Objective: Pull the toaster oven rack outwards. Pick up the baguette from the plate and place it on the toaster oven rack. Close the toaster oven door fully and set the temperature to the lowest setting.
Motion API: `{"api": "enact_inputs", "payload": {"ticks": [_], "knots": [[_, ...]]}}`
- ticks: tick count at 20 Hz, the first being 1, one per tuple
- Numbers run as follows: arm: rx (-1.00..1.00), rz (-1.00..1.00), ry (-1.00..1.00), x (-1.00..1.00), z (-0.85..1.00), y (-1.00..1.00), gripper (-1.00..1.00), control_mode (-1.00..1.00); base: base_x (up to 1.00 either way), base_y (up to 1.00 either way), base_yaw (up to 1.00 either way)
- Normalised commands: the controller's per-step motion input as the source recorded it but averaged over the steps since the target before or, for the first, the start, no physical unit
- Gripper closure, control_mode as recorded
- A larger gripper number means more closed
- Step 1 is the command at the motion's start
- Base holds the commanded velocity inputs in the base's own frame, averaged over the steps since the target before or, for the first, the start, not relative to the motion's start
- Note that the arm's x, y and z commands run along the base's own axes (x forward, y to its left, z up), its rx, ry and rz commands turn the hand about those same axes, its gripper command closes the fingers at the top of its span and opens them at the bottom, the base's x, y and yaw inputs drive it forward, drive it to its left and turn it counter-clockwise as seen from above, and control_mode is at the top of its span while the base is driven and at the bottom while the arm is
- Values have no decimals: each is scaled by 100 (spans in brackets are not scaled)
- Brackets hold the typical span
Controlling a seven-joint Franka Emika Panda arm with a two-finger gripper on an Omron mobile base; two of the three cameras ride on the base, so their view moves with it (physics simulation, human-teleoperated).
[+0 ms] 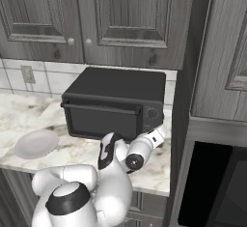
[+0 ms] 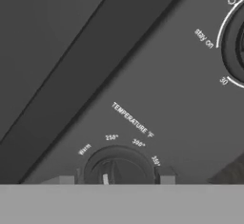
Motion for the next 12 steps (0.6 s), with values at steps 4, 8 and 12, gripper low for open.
{"api": "enact_inputs", "payload": {"ticks": [4,8,12], "knots": [[-10,0,2,0,-23,0,100,-100,0,0,0],[-10,0,1,0,-22,0,100,-100,0,0,0],[-9,0,0,0,-14,0,100,-100,0,0,0]]}}
